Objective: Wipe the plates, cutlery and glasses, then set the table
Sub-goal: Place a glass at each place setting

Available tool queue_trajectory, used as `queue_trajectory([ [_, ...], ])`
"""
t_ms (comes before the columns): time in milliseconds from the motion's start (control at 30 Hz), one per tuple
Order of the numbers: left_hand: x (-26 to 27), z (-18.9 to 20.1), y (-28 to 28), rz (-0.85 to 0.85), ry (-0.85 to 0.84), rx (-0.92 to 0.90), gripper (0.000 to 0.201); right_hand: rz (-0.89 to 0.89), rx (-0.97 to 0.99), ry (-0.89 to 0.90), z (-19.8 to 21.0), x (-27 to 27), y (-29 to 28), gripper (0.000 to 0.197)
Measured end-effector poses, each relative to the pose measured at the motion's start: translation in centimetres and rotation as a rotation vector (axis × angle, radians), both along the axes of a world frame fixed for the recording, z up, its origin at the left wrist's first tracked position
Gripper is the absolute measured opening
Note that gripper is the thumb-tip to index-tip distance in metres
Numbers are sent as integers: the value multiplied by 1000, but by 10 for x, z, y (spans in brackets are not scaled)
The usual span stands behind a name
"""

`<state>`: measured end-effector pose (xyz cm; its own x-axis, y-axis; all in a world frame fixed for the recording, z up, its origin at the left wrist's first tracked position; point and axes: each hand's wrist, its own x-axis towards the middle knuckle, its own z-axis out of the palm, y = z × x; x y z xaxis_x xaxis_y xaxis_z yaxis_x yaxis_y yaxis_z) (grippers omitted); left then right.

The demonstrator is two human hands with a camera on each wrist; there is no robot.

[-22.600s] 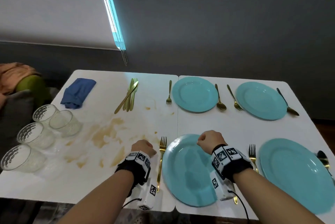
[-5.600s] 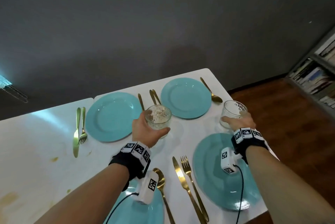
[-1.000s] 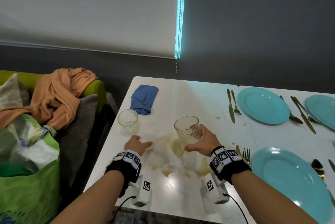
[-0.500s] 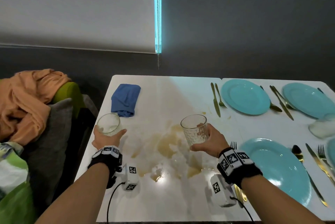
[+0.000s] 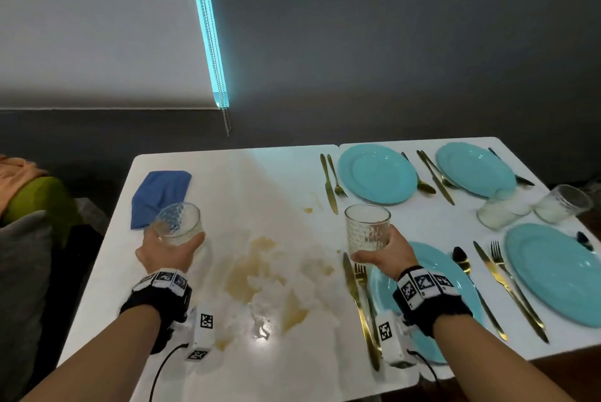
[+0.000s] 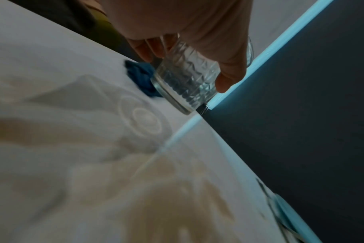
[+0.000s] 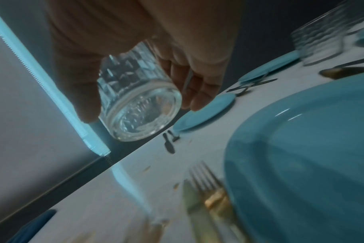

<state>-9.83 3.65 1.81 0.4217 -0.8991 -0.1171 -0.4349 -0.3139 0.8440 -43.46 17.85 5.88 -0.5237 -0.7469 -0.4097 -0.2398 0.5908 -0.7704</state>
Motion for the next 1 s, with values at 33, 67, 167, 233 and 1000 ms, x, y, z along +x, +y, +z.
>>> queue_trajectory([
  [33, -17, 3, 0, -47, 12, -23, 80, -41, -3, -3, -2, -14, 2, 68],
  [67, -34, 5, 0, -94, 30, -41, 78, -77, -4, -3, -3, -28, 4, 70],
  [167, -89, 11, 4, -215, 53, -69, 76, -179, -14, 9, -9, -71, 6, 72],
  [233, -128, 17, 11, -281, 54, -79, 75, -230, -2, 16, -14, -98, 7, 72],
  [1000, -354, 15, 59, -549, 92, 122, 78, -181, 133, 93, -62, -254, -2, 89],
])
